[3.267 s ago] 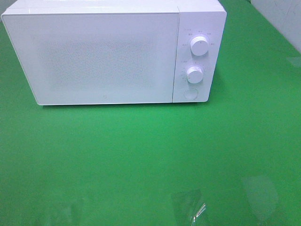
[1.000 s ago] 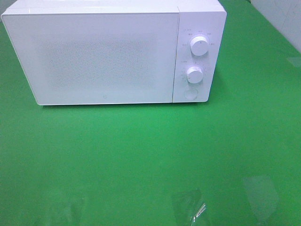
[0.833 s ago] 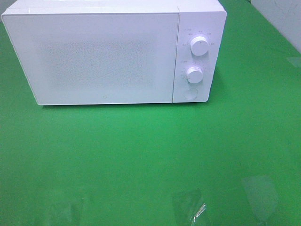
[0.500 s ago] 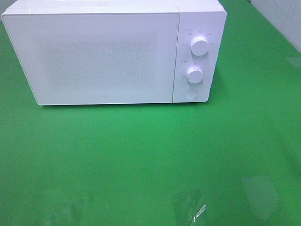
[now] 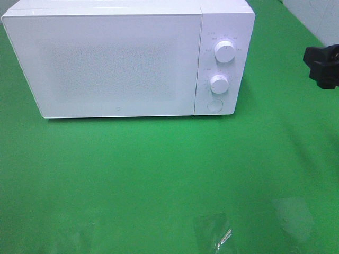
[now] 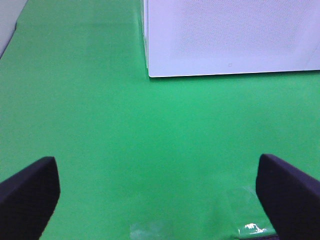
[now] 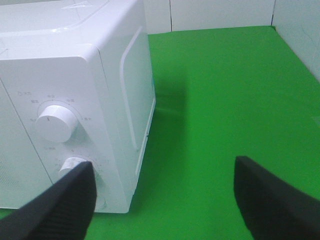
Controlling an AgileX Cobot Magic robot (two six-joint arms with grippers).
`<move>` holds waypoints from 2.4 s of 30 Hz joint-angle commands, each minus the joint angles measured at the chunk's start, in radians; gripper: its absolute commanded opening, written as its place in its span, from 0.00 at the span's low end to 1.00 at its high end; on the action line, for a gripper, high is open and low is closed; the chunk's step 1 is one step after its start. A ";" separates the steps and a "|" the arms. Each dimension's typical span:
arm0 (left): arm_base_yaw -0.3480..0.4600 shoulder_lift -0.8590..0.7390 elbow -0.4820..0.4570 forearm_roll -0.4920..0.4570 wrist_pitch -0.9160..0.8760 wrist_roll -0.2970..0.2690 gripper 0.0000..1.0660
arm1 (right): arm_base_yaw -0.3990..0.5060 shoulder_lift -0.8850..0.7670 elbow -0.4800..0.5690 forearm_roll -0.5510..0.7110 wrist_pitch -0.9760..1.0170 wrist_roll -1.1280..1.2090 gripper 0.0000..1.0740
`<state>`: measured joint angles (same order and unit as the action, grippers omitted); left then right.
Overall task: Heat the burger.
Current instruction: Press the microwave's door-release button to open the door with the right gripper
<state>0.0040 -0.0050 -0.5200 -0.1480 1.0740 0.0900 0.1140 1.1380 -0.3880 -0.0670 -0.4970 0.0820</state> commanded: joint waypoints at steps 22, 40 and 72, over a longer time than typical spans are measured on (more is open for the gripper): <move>0.003 -0.006 0.004 -0.002 -0.011 -0.003 0.94 | 0.489 0.468 0.002 0.635 -0.595 -0.356 0.69; 0.003 -0.006 0.004 -0.002 -0.011 -0.003 0.94 | 0.648 0.580 0.002 0.699 -0.675 -0.139 0.72; 0.003 -0.006 0.004 -0.002 -0.011 -0.003 0.94 | 0.648 0.580 0.002 0.680 -0.507 1.225 0.00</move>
<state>0.0040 -0.0050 -0.5200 -0.1480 1.0740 0.0900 0.7580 1.7180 -0.3860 0.6210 -1.0130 1.3050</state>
